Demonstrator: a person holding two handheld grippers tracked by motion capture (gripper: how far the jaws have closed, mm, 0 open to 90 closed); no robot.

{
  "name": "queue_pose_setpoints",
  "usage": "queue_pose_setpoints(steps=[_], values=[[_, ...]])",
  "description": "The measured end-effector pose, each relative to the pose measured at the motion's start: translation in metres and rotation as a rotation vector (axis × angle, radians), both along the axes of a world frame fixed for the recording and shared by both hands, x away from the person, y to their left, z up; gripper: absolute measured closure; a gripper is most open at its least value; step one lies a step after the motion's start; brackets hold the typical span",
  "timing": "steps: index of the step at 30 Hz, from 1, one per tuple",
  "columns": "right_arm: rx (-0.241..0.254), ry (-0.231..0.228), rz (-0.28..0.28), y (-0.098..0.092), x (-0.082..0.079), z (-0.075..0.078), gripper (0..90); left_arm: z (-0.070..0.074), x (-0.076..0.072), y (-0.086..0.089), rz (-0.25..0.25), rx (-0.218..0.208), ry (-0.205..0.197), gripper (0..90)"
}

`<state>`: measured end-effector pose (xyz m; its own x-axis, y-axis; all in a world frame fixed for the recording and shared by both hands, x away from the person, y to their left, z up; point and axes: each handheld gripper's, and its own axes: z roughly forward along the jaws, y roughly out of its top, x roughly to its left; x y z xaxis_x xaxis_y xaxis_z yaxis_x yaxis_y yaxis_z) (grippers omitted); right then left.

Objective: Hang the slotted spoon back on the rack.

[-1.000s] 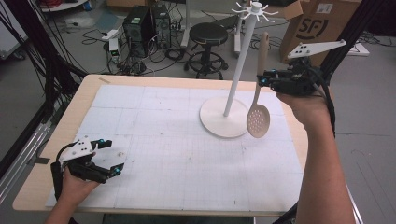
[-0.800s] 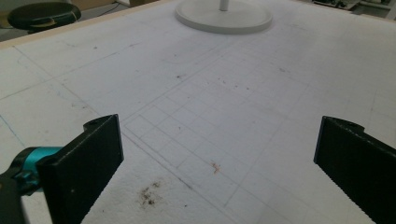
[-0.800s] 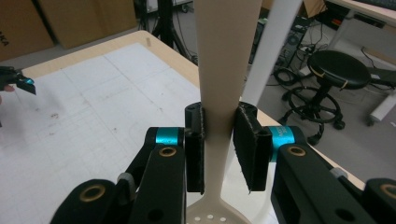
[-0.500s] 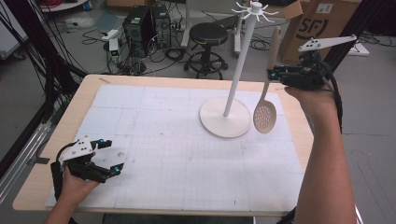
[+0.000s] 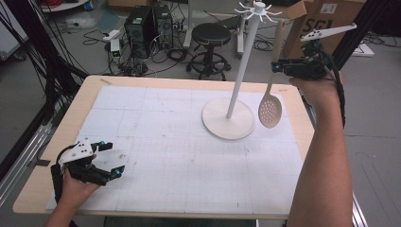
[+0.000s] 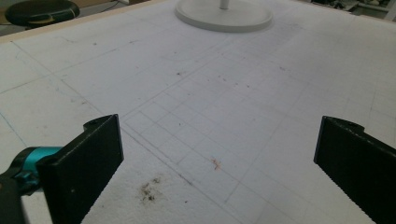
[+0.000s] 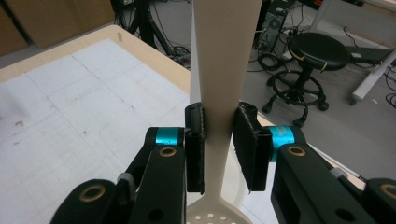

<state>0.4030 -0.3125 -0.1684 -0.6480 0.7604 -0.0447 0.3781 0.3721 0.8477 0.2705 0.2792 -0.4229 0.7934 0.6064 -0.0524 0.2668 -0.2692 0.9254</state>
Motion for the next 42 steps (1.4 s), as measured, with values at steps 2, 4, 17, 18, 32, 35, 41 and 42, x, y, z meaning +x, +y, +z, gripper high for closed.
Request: queue_pose_setpoints(steps=[2, 4, 17, 18, 32, 35, 41, 42], values=[[-0.008, 0.0, 0.009, 0.002, 0.002, 0.0, 74.5, 0.0, 0.0, 0.0, 0.002, 0.001, 0.001, 1.8], [-0.007, 0.005, 0.013, 0.006, 0.004, 0.0, 74.5, 0.0, -0.001, 0.0, 0.002, 0.0, 0.002, 1.9], [-0.021, 0.009, 0.028, 0.022, 0.011, -0.001, 74.5, 0.0, -0.003, 0.004, 0.008, -0.004, 0.001, 1.8], [-0.021, 0.013, 0.025, 0.022, 0.011, 0.0, 74.5, 0.0, -0.003, 0.004, 0.008, -0.003, 0.001, 1.9], [-0.009, 0.021, -0.015, 0.032, 0.019, -0.004, 73.7, 0.0, -0.003, 0.003, 0.008, -0.004, 0.002, 1.9], [0.001, 0.022, -0.029, 0.033, 0.019, -0.005, 68.8, 0.0, -0.003, 0.003, 0.008, -0.007, 0.001, 1.8], [0.007, 0.006, -0.029, 0.036, 0.015, -0.004, 59.2, 0.001, -0.004, 0.003, 0.007, -0.005, 0.0, 1.8], [0.003, 0.002, -0.026, 0.036, 0.014, -0.004, 58.0, 0.001, -0.004, 0.003, 0.006, -0.004, -0.001, 1.8]])
